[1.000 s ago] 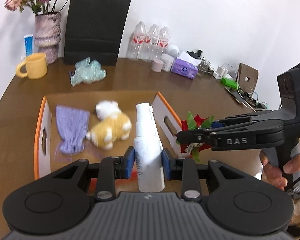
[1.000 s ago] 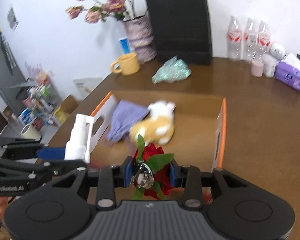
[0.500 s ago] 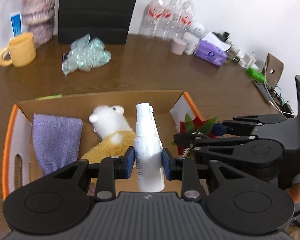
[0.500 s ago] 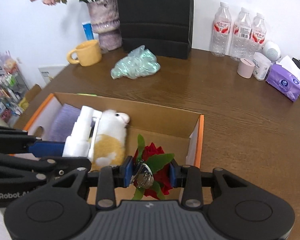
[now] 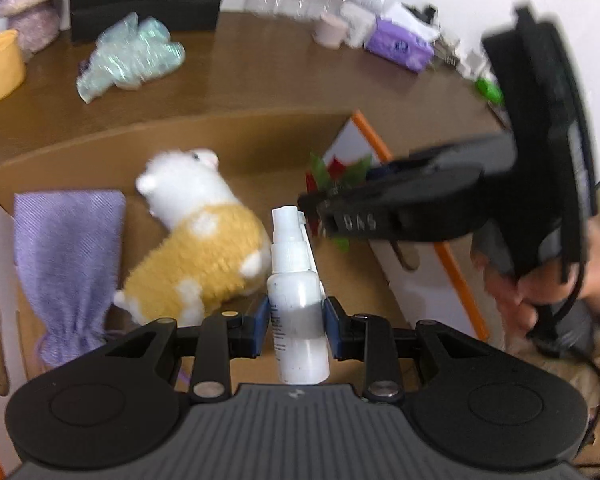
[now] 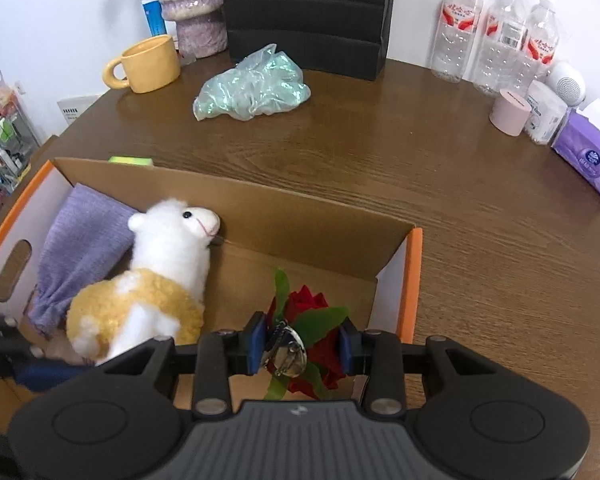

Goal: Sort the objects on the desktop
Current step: 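Open both tools to release the spray bottle and flower in the box, then move both tools back over the table toward the tissue pack and plastic bag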

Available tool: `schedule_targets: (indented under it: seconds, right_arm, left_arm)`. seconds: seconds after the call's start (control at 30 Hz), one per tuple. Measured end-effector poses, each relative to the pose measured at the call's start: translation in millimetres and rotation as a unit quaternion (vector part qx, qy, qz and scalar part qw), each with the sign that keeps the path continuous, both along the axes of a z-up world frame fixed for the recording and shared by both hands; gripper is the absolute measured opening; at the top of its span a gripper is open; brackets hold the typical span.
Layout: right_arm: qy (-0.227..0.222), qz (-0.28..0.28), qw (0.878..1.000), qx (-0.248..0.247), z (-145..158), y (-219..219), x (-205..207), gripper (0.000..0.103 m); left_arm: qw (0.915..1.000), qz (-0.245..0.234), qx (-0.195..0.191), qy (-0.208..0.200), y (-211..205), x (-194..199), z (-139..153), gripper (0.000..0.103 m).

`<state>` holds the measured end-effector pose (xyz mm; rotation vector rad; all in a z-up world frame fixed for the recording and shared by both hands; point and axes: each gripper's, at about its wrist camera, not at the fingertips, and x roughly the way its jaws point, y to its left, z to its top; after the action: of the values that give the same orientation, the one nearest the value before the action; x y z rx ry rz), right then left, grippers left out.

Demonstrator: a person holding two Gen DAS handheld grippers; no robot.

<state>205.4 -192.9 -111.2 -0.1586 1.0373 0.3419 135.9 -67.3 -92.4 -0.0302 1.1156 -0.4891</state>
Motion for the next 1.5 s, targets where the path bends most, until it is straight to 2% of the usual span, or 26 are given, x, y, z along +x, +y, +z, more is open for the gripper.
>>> schedule_targets:
  seconds: [0.23,0.33,0.43,0.57,0.73,0.93,1.13,1.37,1.5]
  right_arm:
    - [0.001,0.021,1.000,-0.019,0,5,-3,0.039]
    - [-0.001,0.027,0.999,-0.021,1,6,-5,0.050]
    - [-0.006,0.030,0.999,-0.017,6,5,-11,0.068]
    - [-0.022,0.032,0.999,-0.024,12,5,-23,0.080]
    - [-0.024,0.032,0.999,-0.014,18,-1,-35,0.080]
    - [-0.035,0.033,0.999,-0.014,23,-3,-48,0.081]
    - [-0.064,0.028,0.998,-0.005,32,-10,-67,0.085]
    - [-0.111,0.018,0.993,0.027,50,-24,-96,0.090]
    - [-0.127,0.016,0.991,0.050,60,-30,-114,0.099]
  left_arm:
    - [0.9998,-0.001,0.012,0.013,-5,7,-13,0.030]
    - [0.9998,0.003,0.018,0.011,-3,6,-12,0.031]
    - [0.9997,0.007,0.021,0.004,1,4,-7,0.043]
    - [0.9996,0.012,0.025,-0.006,6,0,-1,0.053]
    - [0.9994,0.019,0.025,-0.014,13,-4,4,0.061]
    - [0.9989,0.024,0.029,-0.029,16,-11,10,0.077]
    - [0.9980,0.034,0.027,-0.046,25,-20,16,0.088]
    - [0.9928,0.060,0.016,-0.103,40,-44,34,0.102]
    - [0.9872,0.075,0.004,-0.141,49,-64,45,0.103]
